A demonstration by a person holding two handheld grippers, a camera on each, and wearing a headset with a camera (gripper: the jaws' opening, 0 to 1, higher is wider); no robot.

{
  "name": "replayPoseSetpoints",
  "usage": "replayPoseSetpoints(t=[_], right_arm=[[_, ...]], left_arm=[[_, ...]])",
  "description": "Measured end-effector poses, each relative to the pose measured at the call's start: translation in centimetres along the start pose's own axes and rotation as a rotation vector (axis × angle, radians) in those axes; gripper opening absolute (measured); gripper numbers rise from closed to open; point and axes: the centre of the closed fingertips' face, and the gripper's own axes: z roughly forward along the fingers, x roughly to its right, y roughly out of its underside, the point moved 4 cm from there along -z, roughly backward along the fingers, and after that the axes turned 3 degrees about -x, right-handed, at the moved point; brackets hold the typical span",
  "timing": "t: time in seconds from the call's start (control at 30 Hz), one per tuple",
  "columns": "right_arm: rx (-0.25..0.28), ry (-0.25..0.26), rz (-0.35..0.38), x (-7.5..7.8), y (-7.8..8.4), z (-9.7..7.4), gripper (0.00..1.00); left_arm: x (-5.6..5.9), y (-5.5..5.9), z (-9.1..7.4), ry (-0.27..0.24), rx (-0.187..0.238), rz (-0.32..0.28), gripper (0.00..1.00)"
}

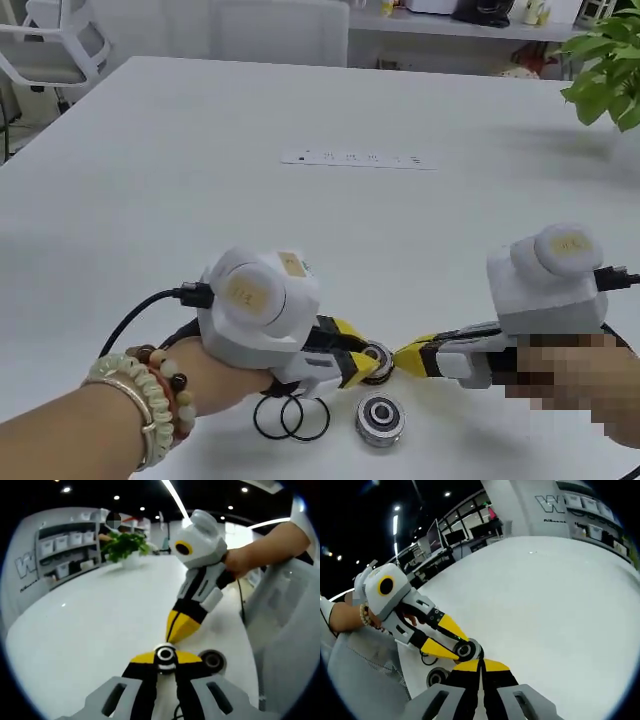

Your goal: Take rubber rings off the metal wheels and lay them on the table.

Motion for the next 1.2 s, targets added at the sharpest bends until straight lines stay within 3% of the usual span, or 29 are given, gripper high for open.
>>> replayPoseSetpoints(t=[0.13,0.17,0.2,1.2], right_arm=[[0.040,-0.032,0.055,-0.3,-0.6,-0.3,0.00],[0.037,-0.062,0.090,-0.8,-0.7,-0.3,0.00],[0.029,-0.030,0.069,-0.4,-0.5,-0.2,0.00],[0.026,-0.017,0.017,-1.5,-1.2,-0.1,0.00]], left_arm=[[0.1,0.1,0.0,0.000,-0.004,-0.004,0.14],[0.1,0.1,-0.1,0.000,-0.003,-0.006,0.14],[0.2,0.0,-0.1,0.000,-0.005,-0.008,0.14],[0.0,0.2,-0.1,-0.004,-0.017,-0.005,0.13]])
